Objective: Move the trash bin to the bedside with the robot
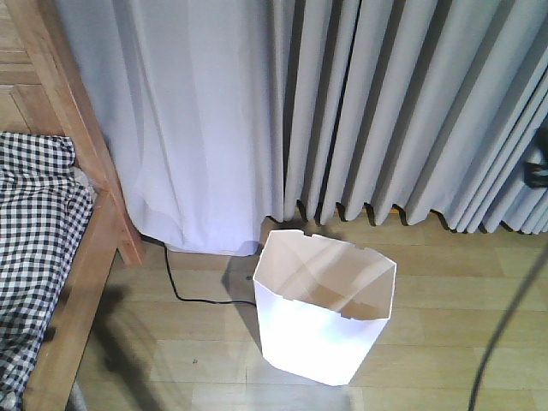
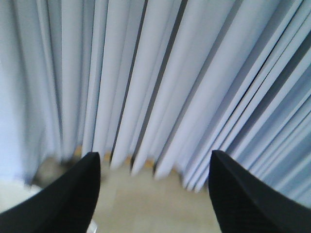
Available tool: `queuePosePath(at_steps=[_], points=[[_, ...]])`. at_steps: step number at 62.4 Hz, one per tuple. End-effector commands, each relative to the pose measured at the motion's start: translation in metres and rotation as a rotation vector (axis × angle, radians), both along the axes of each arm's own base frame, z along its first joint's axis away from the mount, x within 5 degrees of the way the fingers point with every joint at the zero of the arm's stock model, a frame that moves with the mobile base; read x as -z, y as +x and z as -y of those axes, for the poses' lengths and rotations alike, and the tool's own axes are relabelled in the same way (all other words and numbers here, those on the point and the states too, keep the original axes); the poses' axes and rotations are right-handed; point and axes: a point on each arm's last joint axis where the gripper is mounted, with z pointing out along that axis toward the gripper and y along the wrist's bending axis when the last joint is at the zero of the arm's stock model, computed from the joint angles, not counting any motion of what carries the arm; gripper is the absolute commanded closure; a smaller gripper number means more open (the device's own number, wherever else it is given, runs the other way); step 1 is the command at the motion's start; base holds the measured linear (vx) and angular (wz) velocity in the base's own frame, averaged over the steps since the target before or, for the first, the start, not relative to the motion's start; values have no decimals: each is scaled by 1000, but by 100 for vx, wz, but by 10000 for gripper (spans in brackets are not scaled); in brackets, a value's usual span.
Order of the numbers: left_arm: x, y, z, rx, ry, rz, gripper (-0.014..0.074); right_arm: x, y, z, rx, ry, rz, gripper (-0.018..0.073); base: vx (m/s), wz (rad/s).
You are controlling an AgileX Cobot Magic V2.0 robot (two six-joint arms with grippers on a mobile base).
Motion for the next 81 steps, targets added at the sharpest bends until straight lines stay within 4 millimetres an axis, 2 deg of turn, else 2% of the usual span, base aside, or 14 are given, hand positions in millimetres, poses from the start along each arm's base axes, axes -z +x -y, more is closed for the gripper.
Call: queuePosePath(at_steps=[1, 8, 13, 23, 32, 37, 43, 53, 57, 81], points=[[3, 1, 0, 4, -14, 53, 602, -22, -28, -7, -14, -32, 124, 113, 0, 0], [3, 1, 0, 4, -14, 53, 602, -25, -64, -18, -51, -43, 223, 113, 0, 0], [3, 1, 0, 4, -14, 53, 602, -21, -82, -25, -67, -27, 276, 113, 0, 0], [3, 1, 0, 4, -14, 53, 602, -2, -109, -39, -141, -6, 336, 113, 0, 0], [3, 1, 0, 4, -14, 53, 602, -3, -135, -42, -155, 60, 472, 119, 0, 0], [3, 1, 0, 4, -14, 53, 602, 3, -145, -40, -133, 91, 518, 150, 0, 0], [3, 1, 0, 4, -14, 53, 602, 19, -149, -35, -82, 90, 520, 257, 0, 0], [3, 1, 0, 4, -14, 53, 602, 19, -150, -24, 60, 198, 527, 575, 0, 0], [3, 1, 0, 4, -14, 53, 602, 20, -150, -23, 92, 287, 522, 573, 0, 0], [3, 1, 0, 4, -14, 53, 602, 20, -150, -23, 85, 288, 523, 570, 0, 0]])
